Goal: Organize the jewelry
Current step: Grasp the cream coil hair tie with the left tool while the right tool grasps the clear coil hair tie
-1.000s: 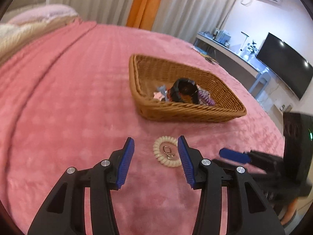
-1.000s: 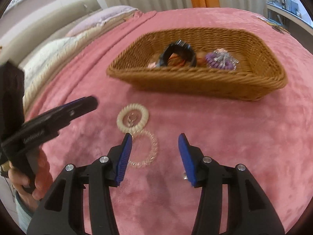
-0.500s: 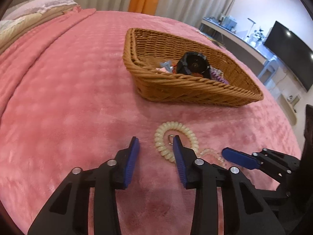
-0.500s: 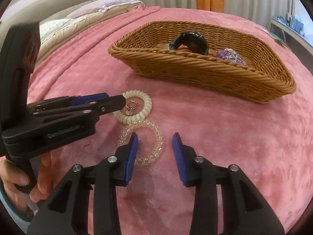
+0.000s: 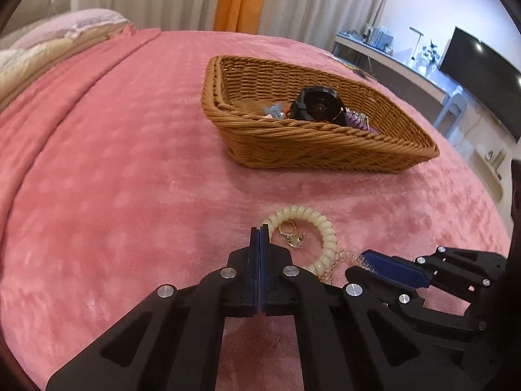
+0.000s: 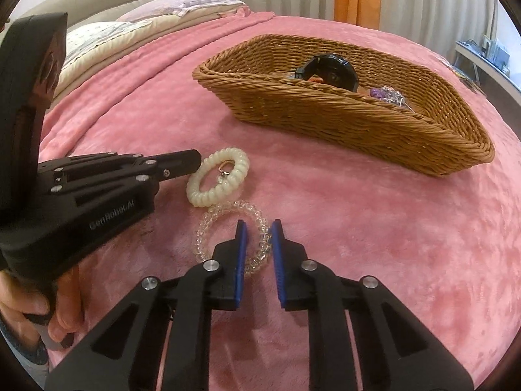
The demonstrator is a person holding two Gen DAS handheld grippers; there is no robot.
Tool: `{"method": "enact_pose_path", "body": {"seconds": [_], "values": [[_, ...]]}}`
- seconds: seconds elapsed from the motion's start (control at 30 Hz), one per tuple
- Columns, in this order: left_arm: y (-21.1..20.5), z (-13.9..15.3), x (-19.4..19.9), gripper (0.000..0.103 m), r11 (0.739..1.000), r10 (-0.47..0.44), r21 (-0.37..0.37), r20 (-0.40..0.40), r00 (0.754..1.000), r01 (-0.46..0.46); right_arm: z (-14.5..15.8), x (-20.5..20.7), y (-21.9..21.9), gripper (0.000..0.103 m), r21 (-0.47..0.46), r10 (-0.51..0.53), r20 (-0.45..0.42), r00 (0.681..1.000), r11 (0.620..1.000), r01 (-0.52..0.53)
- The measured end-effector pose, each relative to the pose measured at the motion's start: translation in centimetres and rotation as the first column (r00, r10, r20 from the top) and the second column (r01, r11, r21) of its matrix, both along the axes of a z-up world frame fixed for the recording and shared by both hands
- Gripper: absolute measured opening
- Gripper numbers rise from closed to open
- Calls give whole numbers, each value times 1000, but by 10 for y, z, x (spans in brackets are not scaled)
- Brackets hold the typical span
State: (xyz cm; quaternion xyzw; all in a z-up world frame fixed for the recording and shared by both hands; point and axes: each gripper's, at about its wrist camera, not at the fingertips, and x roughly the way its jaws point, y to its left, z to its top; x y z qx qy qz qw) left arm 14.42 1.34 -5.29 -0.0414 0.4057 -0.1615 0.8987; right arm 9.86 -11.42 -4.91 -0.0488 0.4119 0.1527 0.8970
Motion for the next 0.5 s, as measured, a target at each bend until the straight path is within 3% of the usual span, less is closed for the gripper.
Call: {"method": "enact_pose_path", "body": {"seconds": [0.23, 0.3, 0.37, 0.5], "values": [[14, -1, -4, 0, 995, -14, -98, -34, 999, 11, 2, -3, -14, 13, 35, -30, -38, 999, 999, 31], [14, 1, -2, 28, 994, -21, -106, -33, 999, 17, 3, -11, -16, 13, 13, -52, -33, 998, 999, 53], [9, 5, -2, 33, 997, -21, -80, -16, 1000, 20, 3, -17, -16, 13, -13, -59, -23, 998, 998, 59], [-9, -2, 5, 30, 999, -44, 25, -68, 997, 45, 1, -20, -9, 14, -60, -53, -12, 999, 997, 52]]}}
